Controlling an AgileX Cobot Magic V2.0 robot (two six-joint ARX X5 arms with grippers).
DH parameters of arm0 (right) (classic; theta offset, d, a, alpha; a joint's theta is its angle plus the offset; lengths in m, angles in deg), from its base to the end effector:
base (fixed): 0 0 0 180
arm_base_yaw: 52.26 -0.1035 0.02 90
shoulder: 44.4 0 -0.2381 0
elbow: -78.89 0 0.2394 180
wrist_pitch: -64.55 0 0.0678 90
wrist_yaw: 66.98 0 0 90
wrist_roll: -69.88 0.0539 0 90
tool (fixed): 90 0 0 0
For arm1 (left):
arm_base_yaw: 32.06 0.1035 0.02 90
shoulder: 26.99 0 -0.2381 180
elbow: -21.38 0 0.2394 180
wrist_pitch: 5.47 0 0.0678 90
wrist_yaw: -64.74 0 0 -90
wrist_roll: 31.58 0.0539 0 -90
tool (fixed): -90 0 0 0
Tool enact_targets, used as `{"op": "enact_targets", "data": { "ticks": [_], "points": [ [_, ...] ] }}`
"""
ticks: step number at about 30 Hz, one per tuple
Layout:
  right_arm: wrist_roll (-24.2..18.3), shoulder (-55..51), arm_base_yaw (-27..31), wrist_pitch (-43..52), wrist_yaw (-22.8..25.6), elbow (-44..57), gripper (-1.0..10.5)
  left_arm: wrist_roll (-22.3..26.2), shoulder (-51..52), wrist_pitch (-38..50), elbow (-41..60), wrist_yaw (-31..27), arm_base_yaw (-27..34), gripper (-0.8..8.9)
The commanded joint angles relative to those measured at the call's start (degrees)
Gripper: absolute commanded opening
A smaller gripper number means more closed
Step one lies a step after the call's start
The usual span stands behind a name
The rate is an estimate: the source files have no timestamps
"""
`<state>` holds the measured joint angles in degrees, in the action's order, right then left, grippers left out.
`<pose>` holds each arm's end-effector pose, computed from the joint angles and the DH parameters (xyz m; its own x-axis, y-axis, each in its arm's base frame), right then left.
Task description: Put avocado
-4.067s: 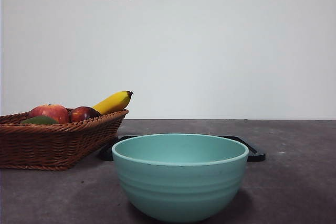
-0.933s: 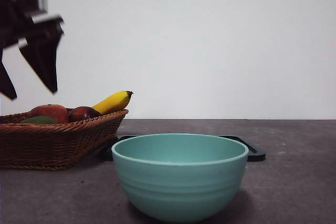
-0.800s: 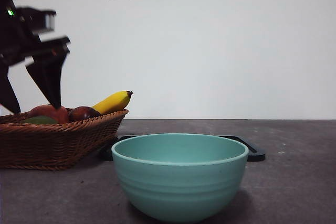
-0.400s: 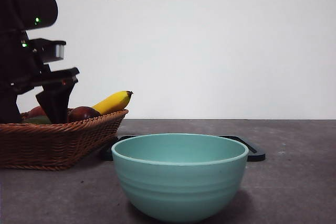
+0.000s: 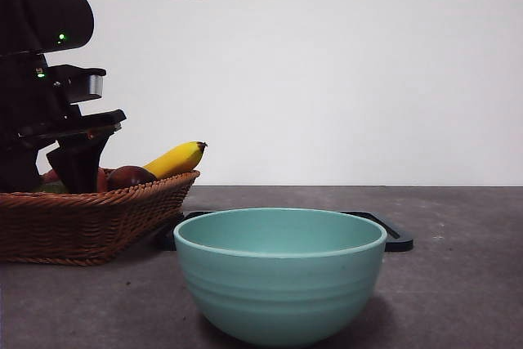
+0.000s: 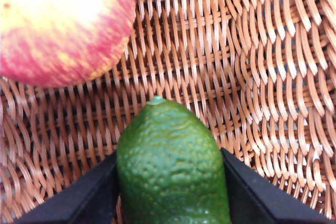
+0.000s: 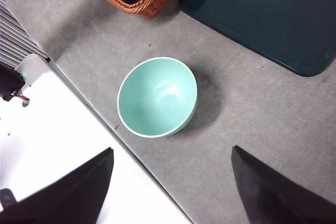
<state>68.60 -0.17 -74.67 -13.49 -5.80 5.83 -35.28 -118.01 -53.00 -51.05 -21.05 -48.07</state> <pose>0.1142 0.0752 0.2979 0.3454 0.6639 -0.6633 -0.6406 0.6833 0.3503 0.2876 -0.0866 0.1541 0.3678 -0.1819 -0.9119 0.2463 0.9647 -0.0931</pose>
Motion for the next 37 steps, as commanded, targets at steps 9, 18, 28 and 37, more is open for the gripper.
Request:
{"op": "enact_targets", "data": {
  "ticks": [9,18,28,37],
  "points": [
    [-0.24,0.28,-0.28,0.70,0.37,-1.05,3.6,-0.02,9.11,-2.80,-3.26,2.38,-1.40,2.08],
    [-0.22,0.28,-0.28,0.72,0.37,-1.05,3.6,-0.28,22.93,-7.85,-4.31,9.90,-9.88,2.08],
    [-0.22,0.28,-0.28,0.70,0.39,-1.05,3.6,-1.49,20.48,-7.91,-4.28,9.81,-27.28,2.08],
    [-0.22,0.28,-0.28,0.66,0.39,-1.05,3.6,-1.05,8.83,-2.84,-4.28,7.28,-35.10,2.08]
  ]
}}
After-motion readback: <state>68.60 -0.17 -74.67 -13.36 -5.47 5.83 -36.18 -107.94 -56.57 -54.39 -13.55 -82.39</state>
